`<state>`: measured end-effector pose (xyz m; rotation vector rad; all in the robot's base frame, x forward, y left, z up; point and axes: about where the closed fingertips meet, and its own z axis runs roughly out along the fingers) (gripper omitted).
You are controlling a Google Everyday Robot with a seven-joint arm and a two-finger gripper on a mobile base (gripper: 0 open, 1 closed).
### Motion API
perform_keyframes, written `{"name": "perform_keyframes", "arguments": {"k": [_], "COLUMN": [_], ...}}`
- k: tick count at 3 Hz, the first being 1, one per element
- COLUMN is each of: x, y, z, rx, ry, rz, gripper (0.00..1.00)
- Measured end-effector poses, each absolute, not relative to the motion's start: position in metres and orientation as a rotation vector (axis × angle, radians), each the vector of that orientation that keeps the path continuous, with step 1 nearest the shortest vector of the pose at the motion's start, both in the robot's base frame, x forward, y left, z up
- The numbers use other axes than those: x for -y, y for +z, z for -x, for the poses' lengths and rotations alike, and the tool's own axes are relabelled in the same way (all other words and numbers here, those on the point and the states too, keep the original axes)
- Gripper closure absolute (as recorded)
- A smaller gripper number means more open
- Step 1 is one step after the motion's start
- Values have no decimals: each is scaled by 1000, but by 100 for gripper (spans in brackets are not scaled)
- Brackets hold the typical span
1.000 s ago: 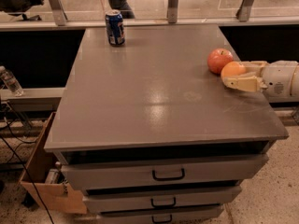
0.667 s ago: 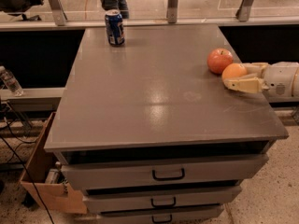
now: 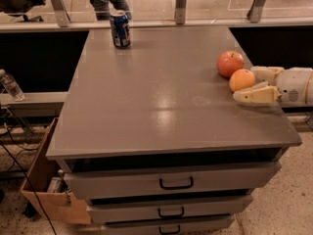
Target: Move orange near apple
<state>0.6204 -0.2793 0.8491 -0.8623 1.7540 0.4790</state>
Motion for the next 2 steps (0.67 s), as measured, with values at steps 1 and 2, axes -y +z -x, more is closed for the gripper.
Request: {"name": "perform_keyframes", "arguments": {"k": [1,2], "x": [279,283], "y": [849,860], "z": [-621,-615], "rx": [-1753,-1739], "ry": [481,467], "rz": [862,863], "gripper": [0,0]}}
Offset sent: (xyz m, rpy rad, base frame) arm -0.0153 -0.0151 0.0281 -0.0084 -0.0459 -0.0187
